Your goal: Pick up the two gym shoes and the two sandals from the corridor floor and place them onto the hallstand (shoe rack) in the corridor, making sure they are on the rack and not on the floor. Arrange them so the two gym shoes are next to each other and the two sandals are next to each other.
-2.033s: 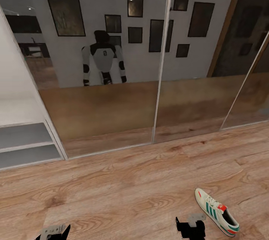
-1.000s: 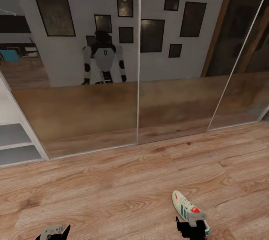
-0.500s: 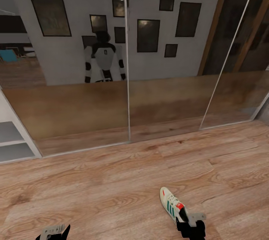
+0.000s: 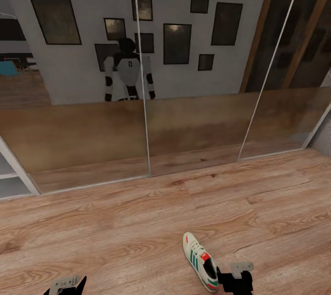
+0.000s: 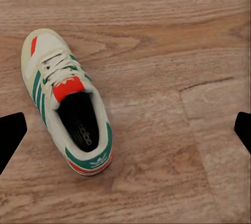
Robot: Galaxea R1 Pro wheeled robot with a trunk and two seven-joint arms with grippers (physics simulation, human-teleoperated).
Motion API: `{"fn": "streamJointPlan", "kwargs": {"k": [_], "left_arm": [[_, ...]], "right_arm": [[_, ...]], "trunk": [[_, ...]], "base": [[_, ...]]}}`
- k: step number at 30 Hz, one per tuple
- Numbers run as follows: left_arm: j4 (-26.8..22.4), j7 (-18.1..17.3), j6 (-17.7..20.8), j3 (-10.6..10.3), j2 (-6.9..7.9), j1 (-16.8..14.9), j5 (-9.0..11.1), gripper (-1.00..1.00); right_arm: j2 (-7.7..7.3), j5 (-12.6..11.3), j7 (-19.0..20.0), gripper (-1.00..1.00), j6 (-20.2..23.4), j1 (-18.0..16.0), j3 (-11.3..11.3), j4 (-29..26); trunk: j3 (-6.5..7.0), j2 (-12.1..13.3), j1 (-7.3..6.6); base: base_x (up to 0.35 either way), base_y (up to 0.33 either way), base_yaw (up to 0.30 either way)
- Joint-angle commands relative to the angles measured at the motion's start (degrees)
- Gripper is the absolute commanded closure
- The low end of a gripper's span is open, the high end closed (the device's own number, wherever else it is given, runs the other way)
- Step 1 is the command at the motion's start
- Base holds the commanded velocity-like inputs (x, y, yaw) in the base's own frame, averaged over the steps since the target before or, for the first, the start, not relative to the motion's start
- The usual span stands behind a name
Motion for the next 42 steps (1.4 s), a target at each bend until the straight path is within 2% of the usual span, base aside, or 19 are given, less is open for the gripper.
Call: {"fn": "streamJointPlan", "kwargs": {"k": [1, 16, 26, 42], "left_arm": [[0.01, -0.31, -0.24, 0.51, -0.03, -0.05, -0.58, -1.0], [0.01, -0.31, -0.31, 0.52, -0.03, -0.05, -0.5, -1.0], [0.01, -0.31, -0.27, 0.5, -0.02, -0.05, -0.49, -1.0], [0.01, -0.31, -0.25, 0.54, 0.0, -0.05, -0.49, -1.0]], "right_arm": [[0.0, -0.08, -0.34, -1.0, -0.08, -0.02, 0.48, 0.02], [0.0, -0.11, -0.34, -1.0, -0.07, -0.03, 0.43, 0.01], [0.03, -0.14, -0.34, -1.0, -0.09, -0.02, 0.47, 0.0], [0.07, -0.16, -0.34, -1.0, -0.09, -0.01, 0.48, 0.0]], "trunk": [[-0.05, -0.02, -0.01], [-0.05, -0.02, -0.01], [-0.05, -0.02, -0.01], [-0.05, -0.02, -0.01]], "base": [[0.006, -0.257, 0.0], [0.005, -0.225, 0.0], [0.102, -0.139, 0.013], [0.011, -0.012, 0.22]]}}
